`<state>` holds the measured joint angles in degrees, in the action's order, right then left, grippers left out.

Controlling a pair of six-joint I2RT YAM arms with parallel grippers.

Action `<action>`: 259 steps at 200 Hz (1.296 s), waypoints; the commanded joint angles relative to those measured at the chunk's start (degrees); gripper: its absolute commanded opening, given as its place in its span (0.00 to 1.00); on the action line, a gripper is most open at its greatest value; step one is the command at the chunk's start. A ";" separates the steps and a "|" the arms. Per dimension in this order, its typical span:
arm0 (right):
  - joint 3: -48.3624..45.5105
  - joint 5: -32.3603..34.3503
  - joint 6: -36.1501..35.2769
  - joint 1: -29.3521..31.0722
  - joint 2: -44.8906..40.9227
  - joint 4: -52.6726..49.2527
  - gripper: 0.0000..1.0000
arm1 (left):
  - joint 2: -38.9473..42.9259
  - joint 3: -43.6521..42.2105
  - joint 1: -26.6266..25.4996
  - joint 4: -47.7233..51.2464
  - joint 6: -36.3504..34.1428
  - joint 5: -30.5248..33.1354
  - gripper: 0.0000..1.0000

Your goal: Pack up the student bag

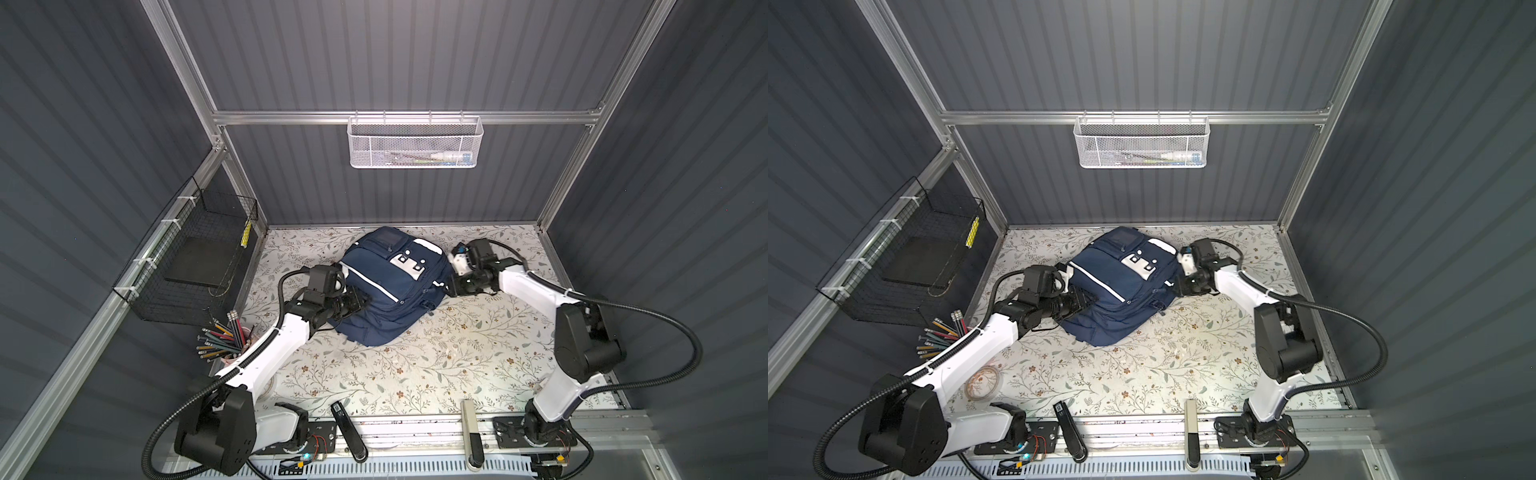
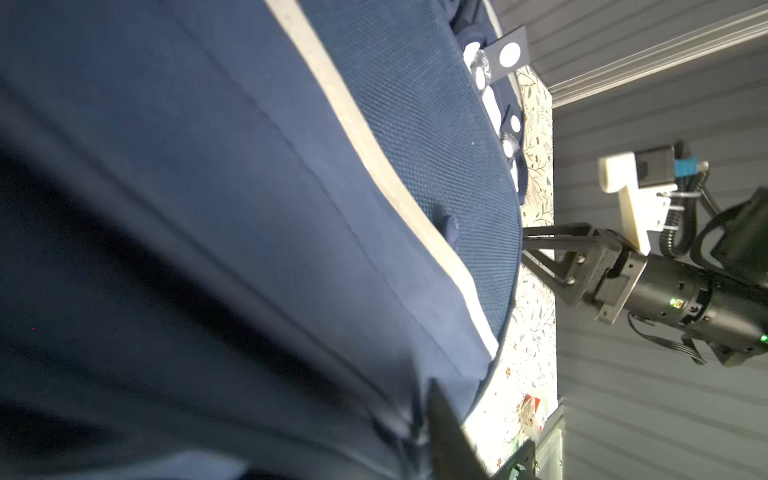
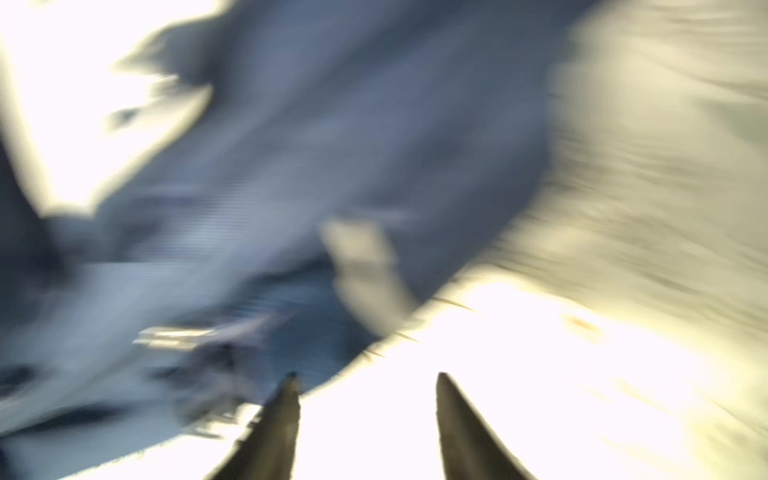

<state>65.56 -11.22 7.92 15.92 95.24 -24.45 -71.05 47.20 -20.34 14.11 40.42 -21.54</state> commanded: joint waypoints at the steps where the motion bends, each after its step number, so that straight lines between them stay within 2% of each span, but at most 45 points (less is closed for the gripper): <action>1: -6.10 6.35 2.30 0.72 -9.14 7.82 0.71 | 5.26 0.84 -0.14 -5.44 -4.24 -1.69 0.92; 9: -8.44 7.52 2.03 0.07 -12.18 9.71 0.74 | 7.21 0.57 -0.10 -5.75 -6.33 0.98 0.99; 21: -12.63 10.97 -0.15 -0.98 -16.20 13.84 0.76 | 9.33 -0.19 -0.22 -6.52 -11.42 6.85 1.00; 33: -17.19 17.07 -0.45 -2.40 -19.68 18.24 0.80 | 9.57 -1.44 -0.23 -6.71 -15.97 16.85 1.00; 43: -20.34 19.46 -0.34 -4.24 -22.14 21.40 0.85 | 7.88 -2.32 -0.14 -7.29 -18.60 25.01 1.00; 67: -29.54 19.94 -1.17 -9.71 -25.68 33.86 0.90 | 1.10 -3.45 -0.03 -10.68 -25.67 36.13 1.00; 85: -36.34 19.46 -0.48 -14.11 -25.06 44.64 0.91 | -3.25 -8.42 -0.05 -21.53 -30.58 43.93 1.00; 106: -40.75 17.05 -1.97 -16.15 -20.95 55.32 0.92 | -8.07 -13.34 0.44 -33.38 -38.30 50.97 1.00; 116: -39.50 15.66 -2.32 -16.50 -20.92 53.20 0.93 | -9.62 -14.65 1.02 -35.79 -40.19 53.90 1.00; 123: -40.33 14.59 -2.80 -16.79 -20.52 56.34 0.93 | -11.26 -16.65 2.01 -41.03 -41.80 53.48 1.00; 131: -42.23 14.22 -3.80 -16.83 -19.86 62.35 0.93 | -13.97 -19.08 3.81 -47.97 -43.45 50.12 1.00; 140: -41.87 15.13 -4.86 -16.89 -19.50 62.65 0.94 | -18.01 -19.96 5.86 -55.54 -43.53 49.36 1.00; 150: -41.32 15.39 -4.86 -17.25 -18.58 63.20 0.94 | -19.14 -17.65 6.66 -52.22 -43.36 48.43 1.00; 167: -40.73 15.94 -4.37 -17.68 -19.24 59.61 0.93 | -22.41 -18.97 8.15 -60.62 -45.20 48.15 0.99; 172: -40.55 16.61 -4.05 -17.69 -20.23 56.82 0.92 | -23.45 -19.32 8.98 -62.37 -44.75 47.53 0.96; 181: -41.14 18.27 -3.70 -17.68 -21.72 54.91 0.93 | -24.75 -21.19 10.44 -66.80 -44.96 42.50 0.79; 185: -41.96 18.49 -4.03 -17.64 -22.26 55.92 0.93 | -24.92 -22.35 10.80 -69.49 -45.63 40.37 0.77; 200: -45.68 18.66 -6.19 -17.64 -24.61 61.45 0.93 | -24.53 -23.28 11.43 -69.94 -44.40 39.78 0.80; 219: -48.35 19.13 -6.61 -17.68 -26.66 64.68 0.93 | -27.81 -22.25 12.72 -72.20 -42.81 40.78 0.92; 228: -48.85 17.73 -6.54 -17.53 -27.79 63.78 0.92 | -26.80 -21.70 13.03 -68.62 -42.04 40.24 0.94; 235: -48.70 17.34 -5.95 -17.46 -29.45 60.63 0.92 | -27.40 -21.54 13.28 -69.40 -42.22 39.65 0.96; 245: -48.79 18.69 -5.79 -17.50 -30.70 58.72 0.93 | -27.37 -20.86 14.00 -68.67 -41.81 38.21 1.00; 259: -49.43 19.70 -5.93 -17.34 -32.83 57.52 0.92 | -27.33 -20.19 15.03 -66.69 -41.15 36.17 1.00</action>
<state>16.82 6.70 2.50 -1.48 65.95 34.87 -97.30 25.43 -7.05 -54.22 -1.28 17.61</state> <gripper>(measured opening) 0.926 0.995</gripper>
